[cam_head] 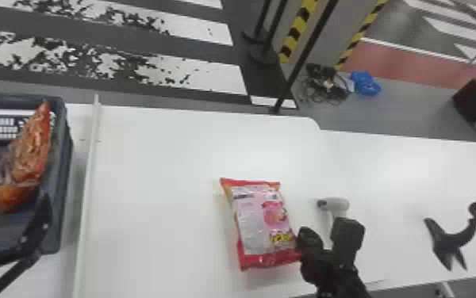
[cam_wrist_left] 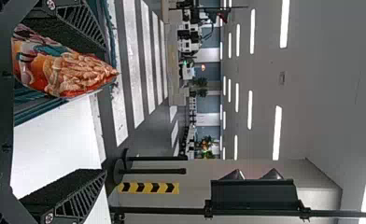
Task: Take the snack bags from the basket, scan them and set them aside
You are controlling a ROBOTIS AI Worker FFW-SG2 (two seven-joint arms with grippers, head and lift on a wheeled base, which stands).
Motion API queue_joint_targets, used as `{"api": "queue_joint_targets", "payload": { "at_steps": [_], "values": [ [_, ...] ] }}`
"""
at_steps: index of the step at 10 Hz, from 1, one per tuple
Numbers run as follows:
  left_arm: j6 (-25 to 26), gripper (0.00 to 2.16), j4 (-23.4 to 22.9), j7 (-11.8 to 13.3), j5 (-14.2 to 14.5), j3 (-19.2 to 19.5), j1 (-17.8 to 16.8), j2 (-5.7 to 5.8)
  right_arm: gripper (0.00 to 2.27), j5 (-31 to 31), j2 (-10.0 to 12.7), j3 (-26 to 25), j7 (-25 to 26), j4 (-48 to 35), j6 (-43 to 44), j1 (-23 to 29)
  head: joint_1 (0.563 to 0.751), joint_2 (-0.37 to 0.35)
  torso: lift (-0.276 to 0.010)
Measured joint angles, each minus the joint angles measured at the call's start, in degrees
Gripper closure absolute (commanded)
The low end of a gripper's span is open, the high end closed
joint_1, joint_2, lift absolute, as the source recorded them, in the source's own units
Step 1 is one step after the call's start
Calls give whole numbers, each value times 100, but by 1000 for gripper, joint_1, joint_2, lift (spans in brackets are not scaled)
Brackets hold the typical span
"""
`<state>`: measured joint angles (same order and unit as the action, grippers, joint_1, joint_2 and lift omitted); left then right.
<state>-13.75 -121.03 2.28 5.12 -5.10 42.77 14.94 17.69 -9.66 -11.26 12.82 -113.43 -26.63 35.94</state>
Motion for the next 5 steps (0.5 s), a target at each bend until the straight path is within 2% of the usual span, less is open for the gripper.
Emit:
{"api": "queue_joint_targets", "payload": {
  "at_steps": [4,5],
  "values": [
    [0,80,15,0,6,0,-29,0,2250,29,24,45,30,-265,50,165,695,-327,-75],
    [0,80,18,0,6,-2,-31,0,2132,34,39,42,98,-316,56,180,695,-327,-75]
  ]
}}
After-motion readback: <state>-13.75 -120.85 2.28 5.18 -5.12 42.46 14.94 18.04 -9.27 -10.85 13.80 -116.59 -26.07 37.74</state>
